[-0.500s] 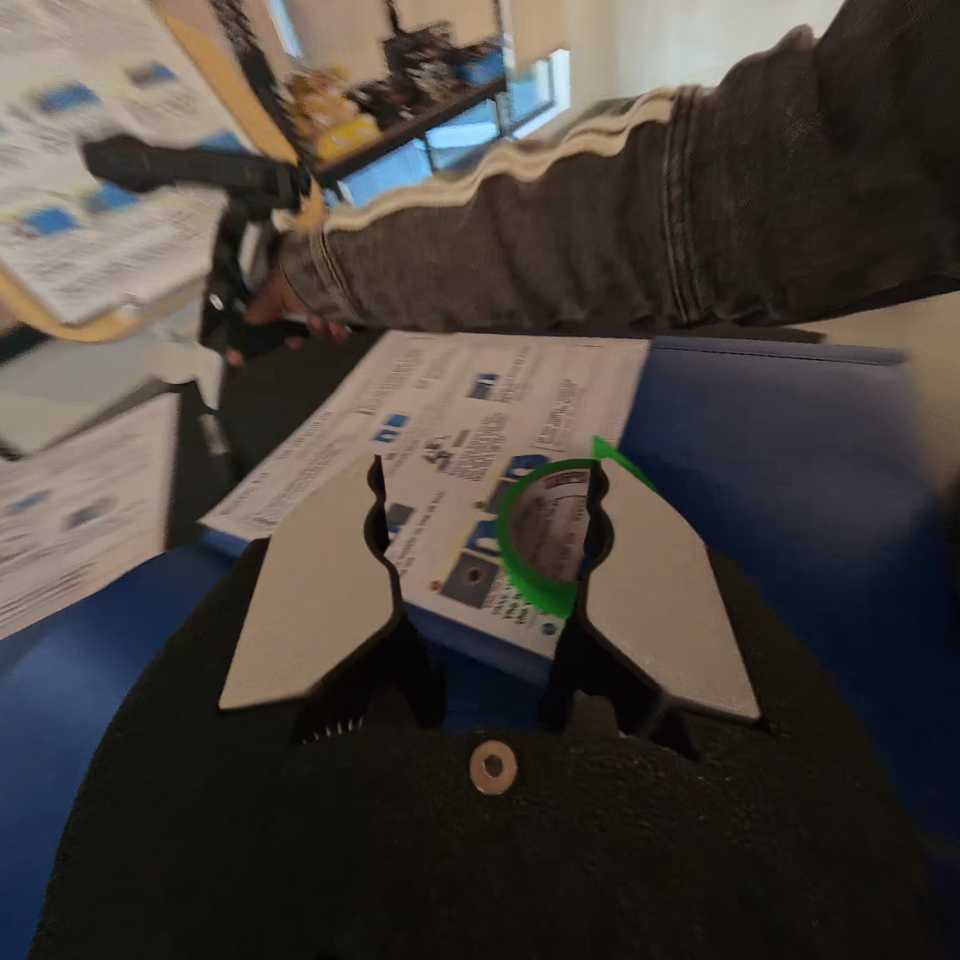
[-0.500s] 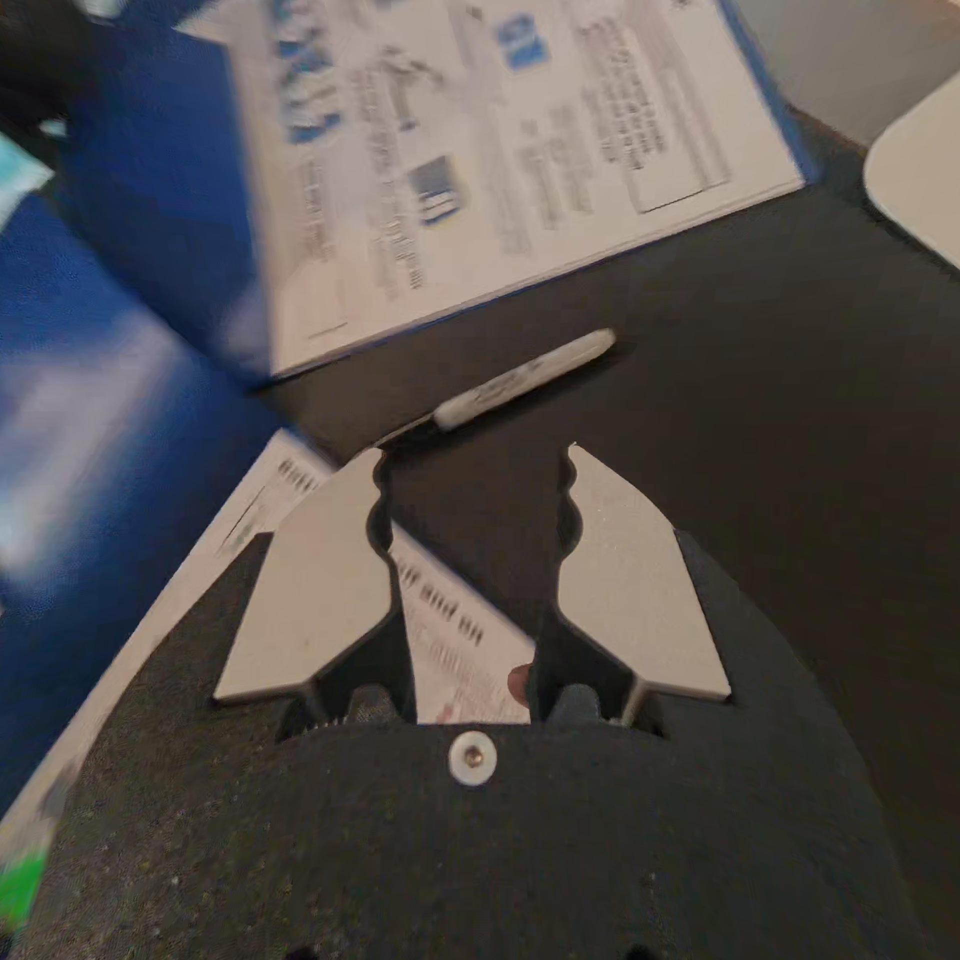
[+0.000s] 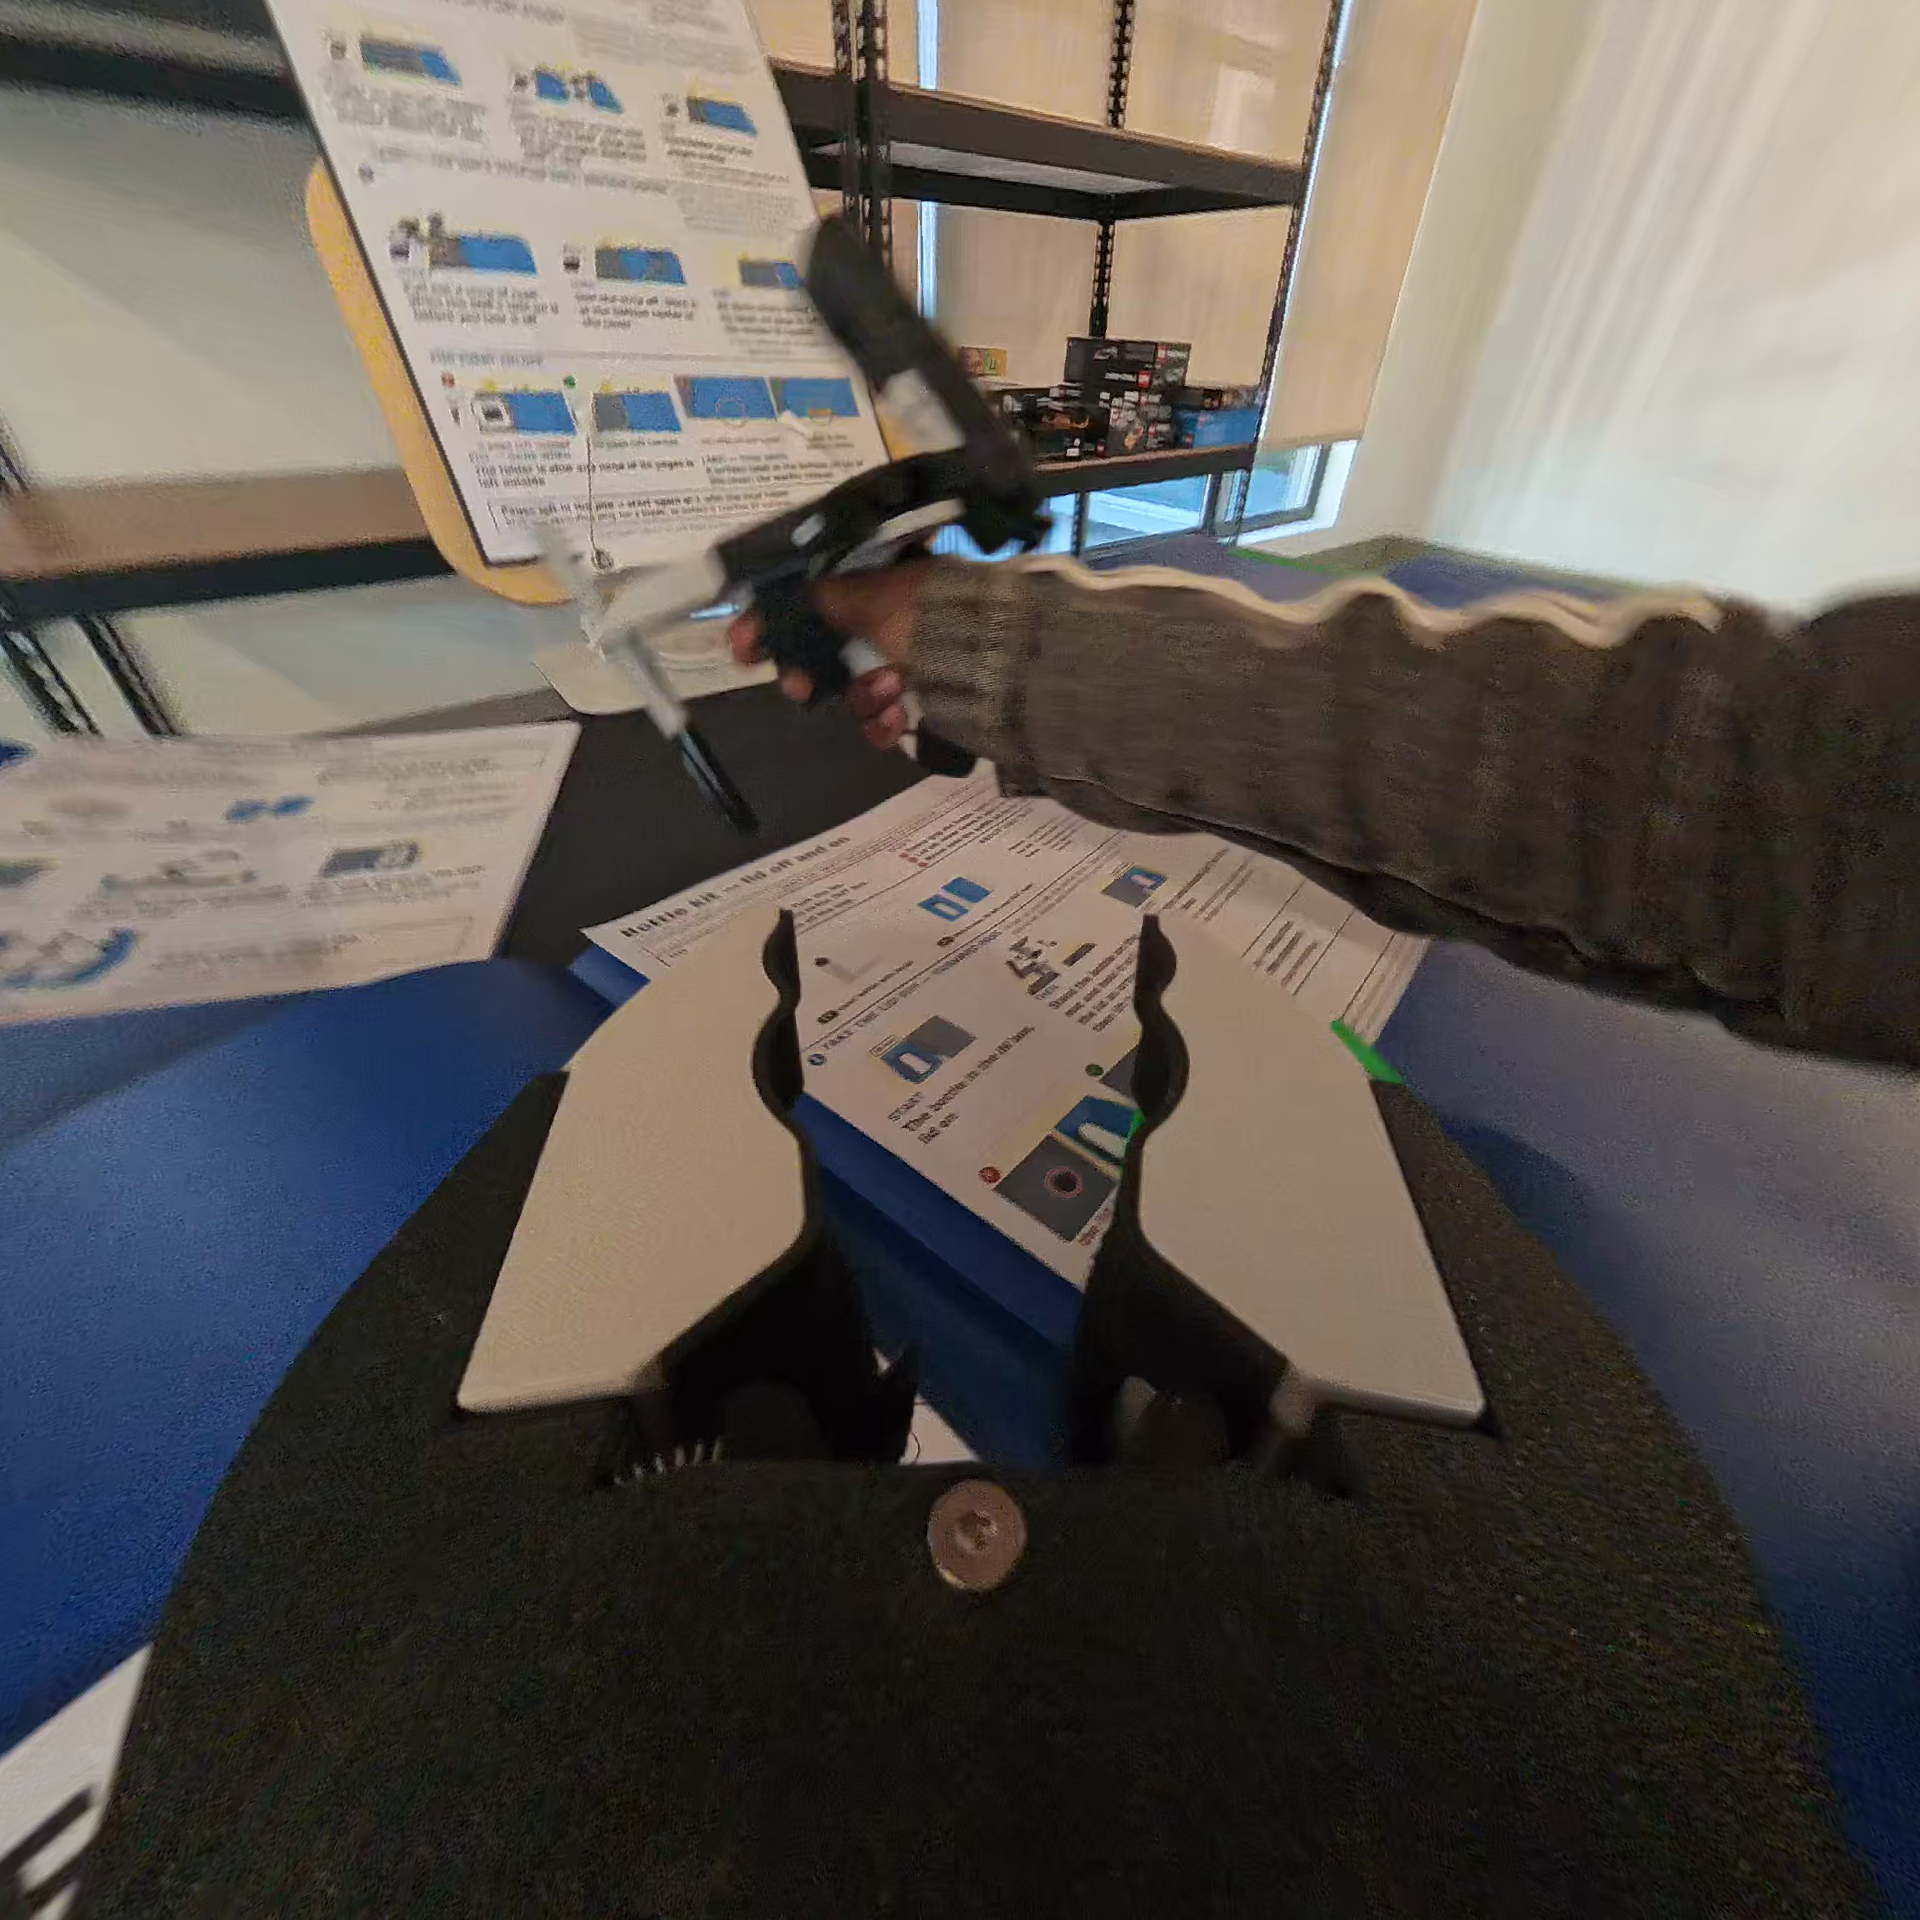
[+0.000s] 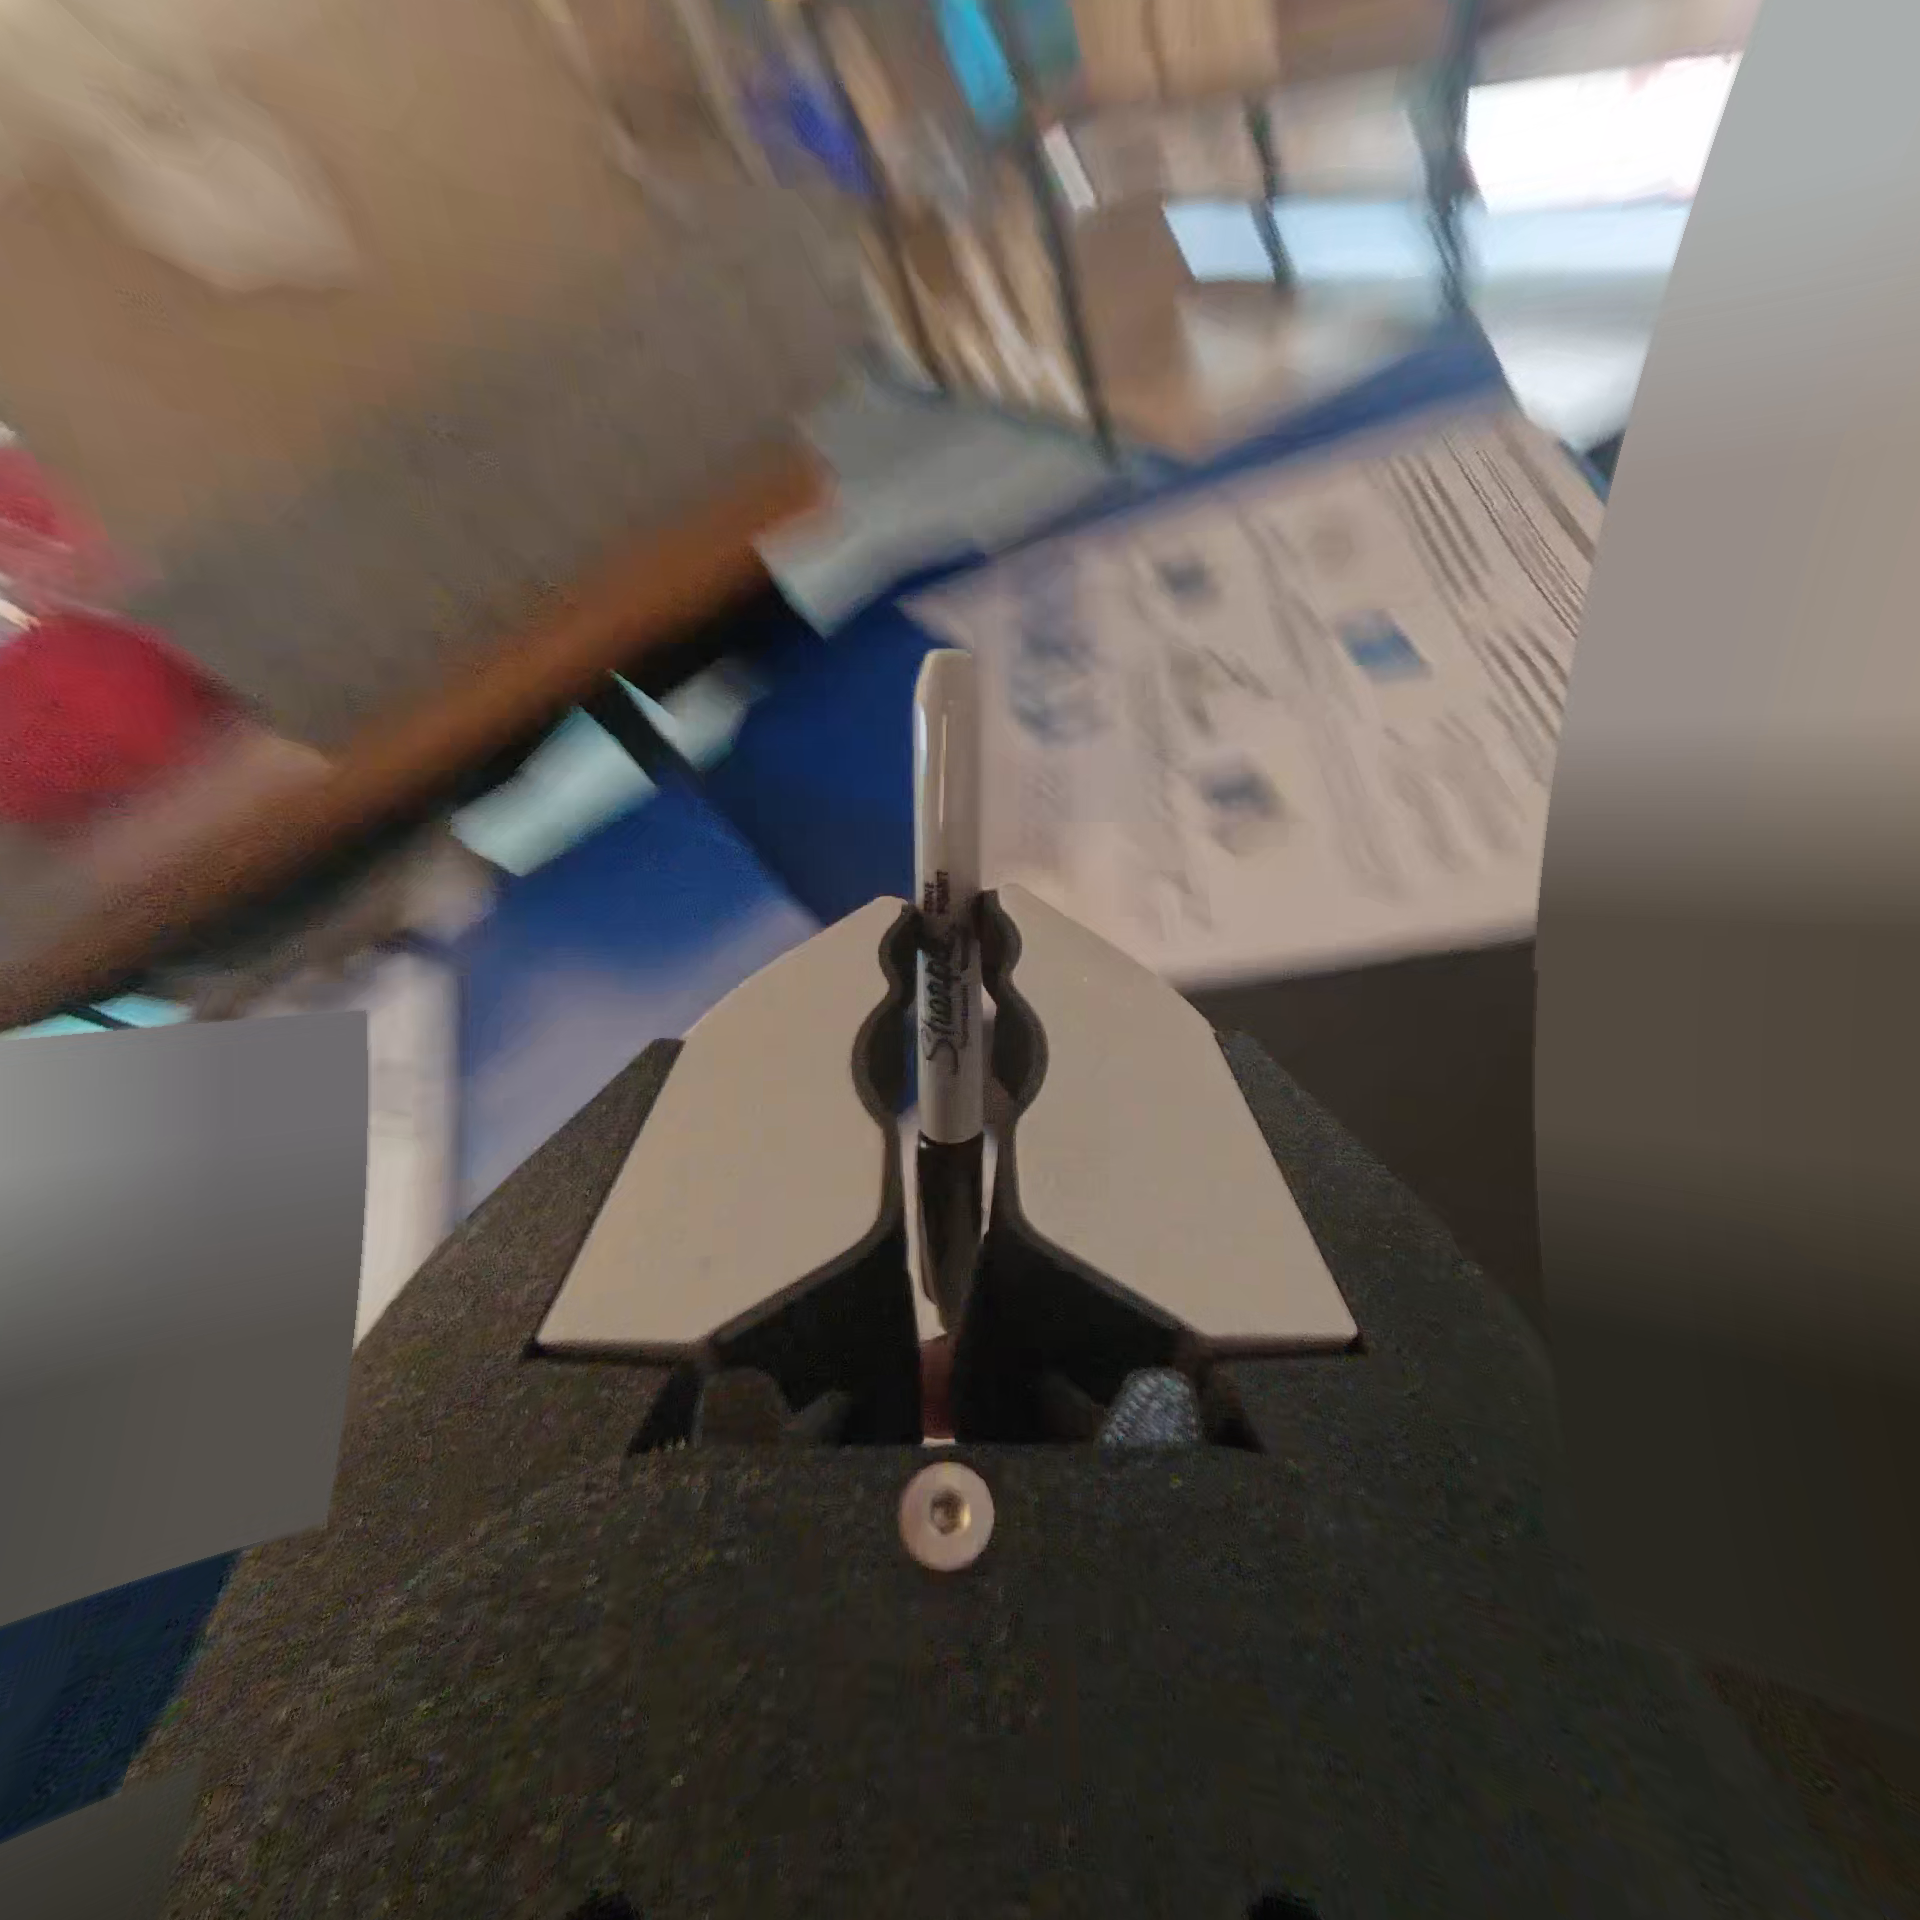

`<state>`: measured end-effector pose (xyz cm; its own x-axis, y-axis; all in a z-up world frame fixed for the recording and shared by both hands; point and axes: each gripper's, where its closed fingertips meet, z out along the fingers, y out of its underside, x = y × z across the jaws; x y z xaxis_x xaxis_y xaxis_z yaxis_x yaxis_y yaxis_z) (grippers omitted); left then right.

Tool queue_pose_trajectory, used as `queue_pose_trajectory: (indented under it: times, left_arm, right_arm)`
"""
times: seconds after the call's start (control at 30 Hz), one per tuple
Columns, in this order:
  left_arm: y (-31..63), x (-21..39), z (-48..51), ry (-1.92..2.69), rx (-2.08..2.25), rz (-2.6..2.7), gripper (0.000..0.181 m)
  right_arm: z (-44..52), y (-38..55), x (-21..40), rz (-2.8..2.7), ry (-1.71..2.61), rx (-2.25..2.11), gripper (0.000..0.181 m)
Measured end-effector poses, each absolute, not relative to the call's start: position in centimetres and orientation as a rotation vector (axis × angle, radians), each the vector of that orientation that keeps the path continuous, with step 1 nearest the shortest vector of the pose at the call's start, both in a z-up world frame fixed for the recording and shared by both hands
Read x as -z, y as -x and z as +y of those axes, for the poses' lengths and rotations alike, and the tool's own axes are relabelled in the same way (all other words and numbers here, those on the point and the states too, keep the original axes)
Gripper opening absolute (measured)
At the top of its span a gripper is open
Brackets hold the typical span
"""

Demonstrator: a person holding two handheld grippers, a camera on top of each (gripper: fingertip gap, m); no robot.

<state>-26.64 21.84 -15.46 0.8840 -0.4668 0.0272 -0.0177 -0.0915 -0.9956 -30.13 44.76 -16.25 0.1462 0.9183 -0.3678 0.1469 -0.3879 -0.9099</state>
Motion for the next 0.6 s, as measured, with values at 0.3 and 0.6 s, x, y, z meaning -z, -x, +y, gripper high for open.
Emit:
queue_pose_trajectory:
  times: [0.3, 0.6]
  left_arm:
    - [18.9, 9.9, 23.1, 1.630, 0.637, 0.539, 0.059]
    - [11.2, 12.2, 18.0, 1.646, 0.676, 1.056, 0.009]
  right_arm:
    - [24.9, 18.8, 3.7, -0.718, 1.009, -1.783, 0.011]
    - [18.0, 12.0, 5.1, -1.052, 0.960, -1.518, 0.041]
